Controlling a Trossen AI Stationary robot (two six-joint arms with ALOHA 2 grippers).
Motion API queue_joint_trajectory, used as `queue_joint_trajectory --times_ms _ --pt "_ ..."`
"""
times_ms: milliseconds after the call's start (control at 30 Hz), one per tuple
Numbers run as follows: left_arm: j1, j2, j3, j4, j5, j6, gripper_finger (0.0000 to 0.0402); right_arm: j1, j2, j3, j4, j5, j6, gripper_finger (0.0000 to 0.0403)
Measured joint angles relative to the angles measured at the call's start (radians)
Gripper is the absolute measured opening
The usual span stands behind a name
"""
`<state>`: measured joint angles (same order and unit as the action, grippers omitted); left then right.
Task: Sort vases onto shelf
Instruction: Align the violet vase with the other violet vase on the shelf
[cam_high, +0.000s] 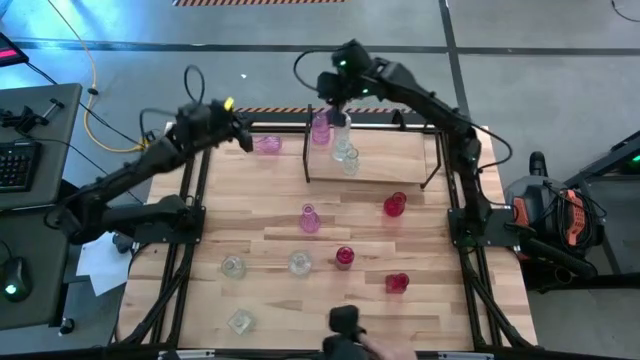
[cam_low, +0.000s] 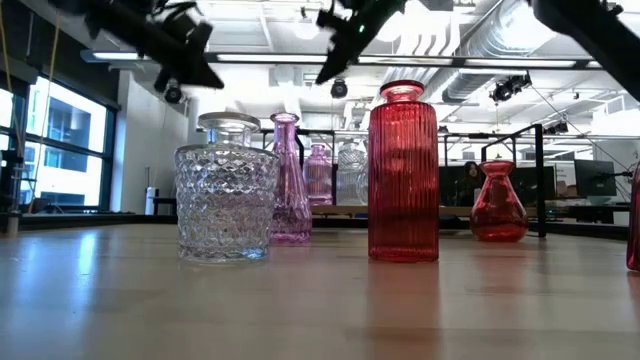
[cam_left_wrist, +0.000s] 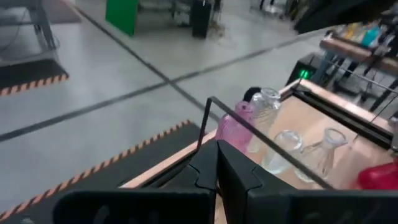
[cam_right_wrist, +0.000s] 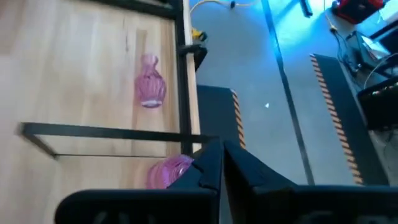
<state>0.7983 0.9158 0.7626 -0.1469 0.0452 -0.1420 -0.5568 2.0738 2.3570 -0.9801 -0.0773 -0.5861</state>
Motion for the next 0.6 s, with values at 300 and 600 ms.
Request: queue_joint_trajectory --times_ms 300,600 --pt "0.088 0.201 0.429 -0.393 0.014 0.128 0.0000 0.009 -0.189 0.000 -0.135 -0.124 0.306 0.0000" --pt "0.094 0.365 0.569 -0.530 0.023 0.179 0.0030 0.058 -0.316 0.000 -0.371 -0.113 0.365 0.0000"
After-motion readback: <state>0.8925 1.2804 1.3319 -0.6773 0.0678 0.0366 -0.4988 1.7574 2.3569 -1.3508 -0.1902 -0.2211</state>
